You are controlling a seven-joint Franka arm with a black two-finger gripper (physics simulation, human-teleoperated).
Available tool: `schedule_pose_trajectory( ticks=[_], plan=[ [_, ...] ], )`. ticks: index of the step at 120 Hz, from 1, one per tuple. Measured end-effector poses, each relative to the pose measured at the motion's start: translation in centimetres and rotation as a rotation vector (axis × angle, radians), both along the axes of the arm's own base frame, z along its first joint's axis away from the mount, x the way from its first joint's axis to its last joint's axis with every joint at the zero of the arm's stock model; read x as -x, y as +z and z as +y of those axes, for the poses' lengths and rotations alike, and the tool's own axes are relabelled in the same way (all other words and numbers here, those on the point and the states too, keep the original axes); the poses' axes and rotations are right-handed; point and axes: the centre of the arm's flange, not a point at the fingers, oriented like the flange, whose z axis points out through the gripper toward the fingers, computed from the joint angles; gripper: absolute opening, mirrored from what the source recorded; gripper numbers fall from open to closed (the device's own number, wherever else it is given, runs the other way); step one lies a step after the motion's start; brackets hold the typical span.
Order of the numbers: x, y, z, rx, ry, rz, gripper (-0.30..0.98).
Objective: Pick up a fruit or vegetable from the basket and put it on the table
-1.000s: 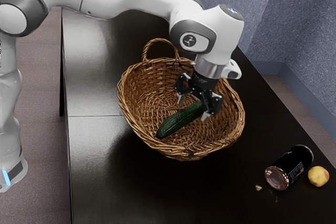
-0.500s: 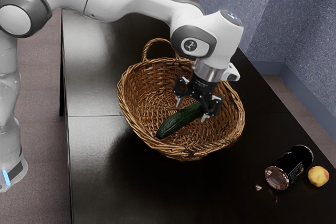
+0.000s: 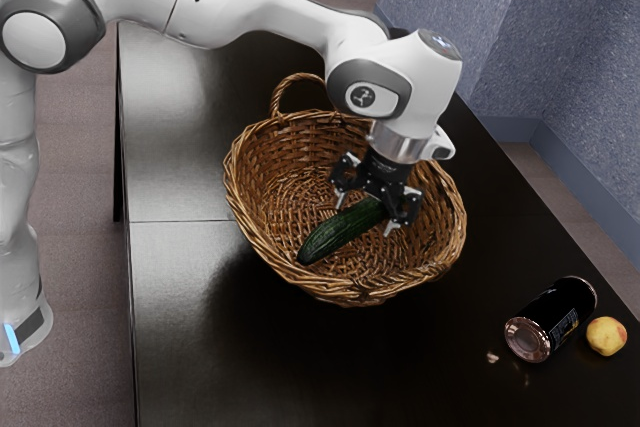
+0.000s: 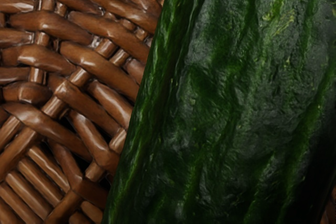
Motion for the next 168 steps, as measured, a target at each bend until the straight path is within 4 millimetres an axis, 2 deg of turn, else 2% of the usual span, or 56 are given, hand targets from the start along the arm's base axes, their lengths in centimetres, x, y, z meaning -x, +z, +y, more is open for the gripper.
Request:
schedule_pose_trajectory(
  ticks=[22,44,60,71,85,101,118,130,139,154,161,168],
  plan=[
    [0.0,-0.3,0.1,-0.002,0.011,0.001,0.62],
    [0.0,-0.4,0.1,-0.002,0.023,0.002,0.35],
    [0.3,0.1,-0.4,-0.002,0.027,0.001,0.23],
    [1.6,2.5,-1.0,-0.006,0.027,-0.001,0.22],
    [4.5,5.6,-1.3,-0.026,0.03,0.037,0.22],
    [6.5,7.5,-1.3,-0.052,0.04,0.101,0.21],
    [7.3,8.7,0.0,-0.073,0.073,0.16,0.21],
    [7.8,10.1,1.4,-0.092,0.096,0.178,0.21],
    [9.3,13.1,3.3,-0.113,0.121,0.152,0.21],
    [10.0,18.5,7.9,-0.147,0.175,0.084,0.2],
    [10.3,20.3,11.3,-0.159,0.216,0.072,0.21],
    [11.0,21.1,16.7,-0.165,0.293,0.085,0.2]
  ],
)
